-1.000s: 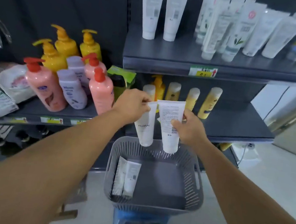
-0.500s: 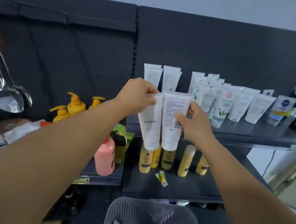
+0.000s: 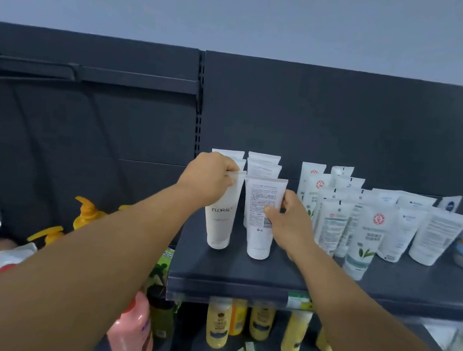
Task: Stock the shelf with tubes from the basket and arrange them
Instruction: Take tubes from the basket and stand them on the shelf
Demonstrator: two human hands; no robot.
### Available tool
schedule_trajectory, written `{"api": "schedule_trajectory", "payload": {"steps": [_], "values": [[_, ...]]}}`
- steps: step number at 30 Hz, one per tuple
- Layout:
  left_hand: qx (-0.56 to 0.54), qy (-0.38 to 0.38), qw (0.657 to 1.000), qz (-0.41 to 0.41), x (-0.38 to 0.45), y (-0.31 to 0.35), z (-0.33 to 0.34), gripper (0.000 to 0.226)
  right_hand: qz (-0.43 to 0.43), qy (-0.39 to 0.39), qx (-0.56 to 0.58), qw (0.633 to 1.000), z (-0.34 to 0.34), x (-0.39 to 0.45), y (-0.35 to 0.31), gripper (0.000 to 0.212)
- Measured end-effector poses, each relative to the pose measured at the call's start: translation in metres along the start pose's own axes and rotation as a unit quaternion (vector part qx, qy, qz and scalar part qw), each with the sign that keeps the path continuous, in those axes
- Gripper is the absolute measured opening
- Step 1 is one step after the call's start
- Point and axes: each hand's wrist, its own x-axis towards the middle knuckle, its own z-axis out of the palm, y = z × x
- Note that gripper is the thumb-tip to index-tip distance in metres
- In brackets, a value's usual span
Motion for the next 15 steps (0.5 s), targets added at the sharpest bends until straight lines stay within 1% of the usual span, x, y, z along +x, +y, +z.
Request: {"api": "schedule_trajectory", "payload": {"steps": [5,11,14,15], "values": [[0.009,-0.013,1.000,-0.016,0.021,-0.009,0.012,0.026,0.014,-0.006,0.019,1.000,0.008,0.025,0.010,0.023],[0.005,-0.026,1.000,-0.014,0.033,-0.015,0.023,0.024,0.031,-0.017,0.008,0.999,0.013,0.033,0.012,0.026],[0.030,-0.027,0.999,-0.005,0.030,-0.013,0.022,0.018,0.034,-0.019,0.003,0.999,0.014,0.028,0.011,0.030],[0.047,-0.022,0.999,-0.005,0.028,-0.012,0.021,0.020,0.031,-0.023,0.003,0.999,0.014,0.025,0.010,0.031]]}}
